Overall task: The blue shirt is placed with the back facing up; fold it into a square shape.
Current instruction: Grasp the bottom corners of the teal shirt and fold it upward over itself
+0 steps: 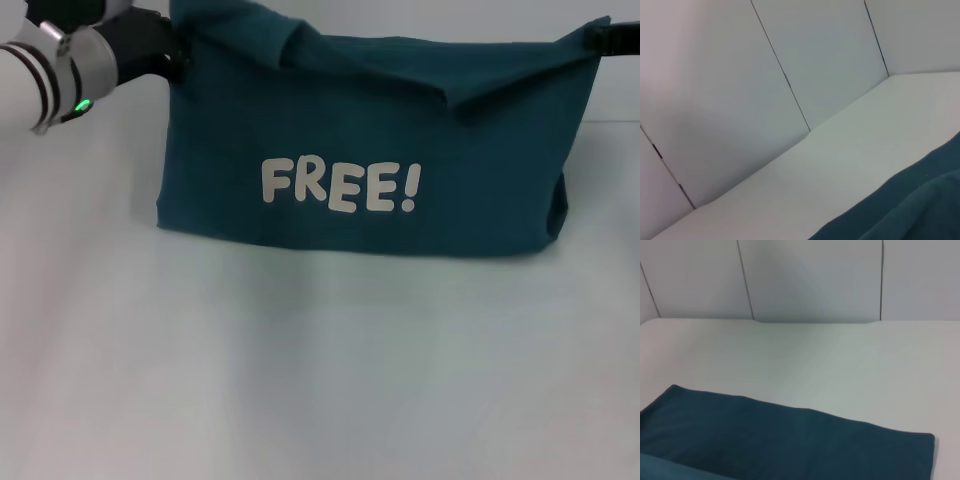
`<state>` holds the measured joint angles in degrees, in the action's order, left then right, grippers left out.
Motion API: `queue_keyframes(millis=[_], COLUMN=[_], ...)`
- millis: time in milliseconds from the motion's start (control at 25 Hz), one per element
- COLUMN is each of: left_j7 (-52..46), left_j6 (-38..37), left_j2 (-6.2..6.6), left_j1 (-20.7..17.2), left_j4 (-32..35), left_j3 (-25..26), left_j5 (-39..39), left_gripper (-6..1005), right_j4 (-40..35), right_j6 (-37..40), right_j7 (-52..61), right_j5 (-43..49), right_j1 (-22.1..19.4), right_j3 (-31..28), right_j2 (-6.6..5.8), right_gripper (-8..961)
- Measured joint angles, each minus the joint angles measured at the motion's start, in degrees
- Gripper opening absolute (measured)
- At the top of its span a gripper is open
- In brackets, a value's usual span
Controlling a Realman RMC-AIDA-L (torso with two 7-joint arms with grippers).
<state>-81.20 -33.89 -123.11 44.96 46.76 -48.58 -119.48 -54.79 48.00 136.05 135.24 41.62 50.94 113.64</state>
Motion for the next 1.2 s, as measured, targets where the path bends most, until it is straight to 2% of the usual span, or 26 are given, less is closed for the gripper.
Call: queue_keyframes(millis=[120, 320, 400, 600, 800, 920, 1000, 1040, 1200], left_j7=[2.3, 7.5, 10.4, 12.0, 12.3, 12.3, 12.3, 12.3, 10.5], left_j6=[0.7, 2.8, 3.1, 3.1, 3.3, 3.9, 4.8, 5.1, 4.8], left_j2=[0.01, -0.89, -0.82, -0.77, -0.77, -0.85, -0.94, -1.0, -1.05], left_j1=[0.7, 0.6, 0.4, 0.5, 0.4, 0.1, -0.2, -0.4, -1.7], left_j4=[-1.9, -3.1, -4.4, -5.4, -5.9, -5.9, -6.0, -6.1, -5.8], left_j3=[0.0, -0.5, -1.0, -1.0, -1.1, -1.1, -1.2, -1.5, -3.0], left_j5=[0.7, 3.9, 6.8, 8.1, 8.1, 8.2, 8.0, 8.0, 7.9], left_gripper=[35, 49, 54, 68, 250, 372, 453, 494, 515], right_j4=[0.4, 0.5, 0.5, 1.9, 1.9, 1.0, -1.3, -3.1, -9.9], right_j6=[0.2, 1.0, 1.6, 3.1, 4.5, 4.9, 5.0, 5.1, 6.8], right_j7=[0.0, 0.4, 0.7, 1.7, 2.9, 3.7, 3.7, 3.7, 4.4], right_j5=[0.0, 0.0, 0.1, 1.0, 4.2, 6.1, 6.4, 6.6, 8.4], right_j1=[-0.2, -0.6, -0.6, -0.3, 0.4, 0.7, 0.1, -0.5, -3.1], right_j3=[0.0, 0.0, -0.2, -0.1, 0.4, 0.7, 0.7, 0.7, 1.0], right_j2=[0.0, 0.03, 0.03, -0.04, 0.19, 0.93, 1.97, 2.89, 5.76], right_gripper=[17, 16, 48, 146, 314, 403, 463, 493, 591])
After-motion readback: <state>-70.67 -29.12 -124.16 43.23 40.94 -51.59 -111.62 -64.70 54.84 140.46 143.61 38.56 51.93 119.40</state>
